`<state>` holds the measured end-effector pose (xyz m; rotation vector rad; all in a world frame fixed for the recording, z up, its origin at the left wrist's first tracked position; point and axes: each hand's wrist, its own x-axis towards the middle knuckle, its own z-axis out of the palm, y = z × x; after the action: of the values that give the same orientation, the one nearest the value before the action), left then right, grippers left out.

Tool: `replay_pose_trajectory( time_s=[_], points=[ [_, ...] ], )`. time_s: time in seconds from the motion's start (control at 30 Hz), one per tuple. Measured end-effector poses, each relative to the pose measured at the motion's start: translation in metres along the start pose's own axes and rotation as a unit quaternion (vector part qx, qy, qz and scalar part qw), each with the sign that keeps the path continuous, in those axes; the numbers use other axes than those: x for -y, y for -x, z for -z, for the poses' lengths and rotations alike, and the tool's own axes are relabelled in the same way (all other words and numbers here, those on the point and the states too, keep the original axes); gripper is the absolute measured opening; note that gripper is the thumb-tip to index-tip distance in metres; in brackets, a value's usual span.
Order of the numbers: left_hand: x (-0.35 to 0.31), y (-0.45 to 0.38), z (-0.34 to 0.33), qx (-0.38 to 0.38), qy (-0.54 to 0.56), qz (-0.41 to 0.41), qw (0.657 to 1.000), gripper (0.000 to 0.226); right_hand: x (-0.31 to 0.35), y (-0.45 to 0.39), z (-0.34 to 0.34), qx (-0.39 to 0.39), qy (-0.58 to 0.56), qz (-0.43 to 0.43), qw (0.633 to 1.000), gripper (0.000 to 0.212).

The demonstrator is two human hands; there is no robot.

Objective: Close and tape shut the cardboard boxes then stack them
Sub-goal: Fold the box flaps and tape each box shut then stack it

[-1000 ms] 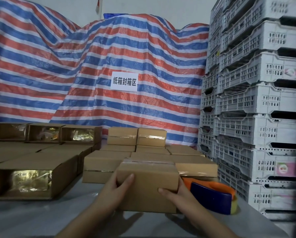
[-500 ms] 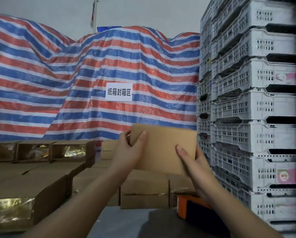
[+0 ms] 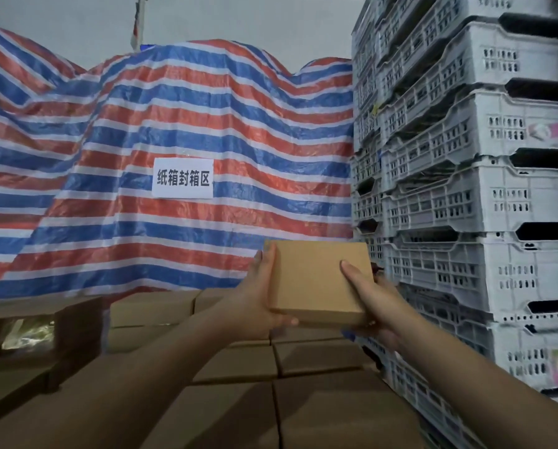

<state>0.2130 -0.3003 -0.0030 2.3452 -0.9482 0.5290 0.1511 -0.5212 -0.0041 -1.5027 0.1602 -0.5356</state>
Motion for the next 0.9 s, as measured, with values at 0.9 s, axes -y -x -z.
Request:
replay_pose_trajectory(
  time_s=[0.9],
  points=[
    [0.086, -0.137, -0.066, 0.036, -0.239, 0.049, 0.969, 0.085, -0.059, -0.199, -0.009, 0.087, 0.096, -0.181, 0.975, 0.050]
  ],
)
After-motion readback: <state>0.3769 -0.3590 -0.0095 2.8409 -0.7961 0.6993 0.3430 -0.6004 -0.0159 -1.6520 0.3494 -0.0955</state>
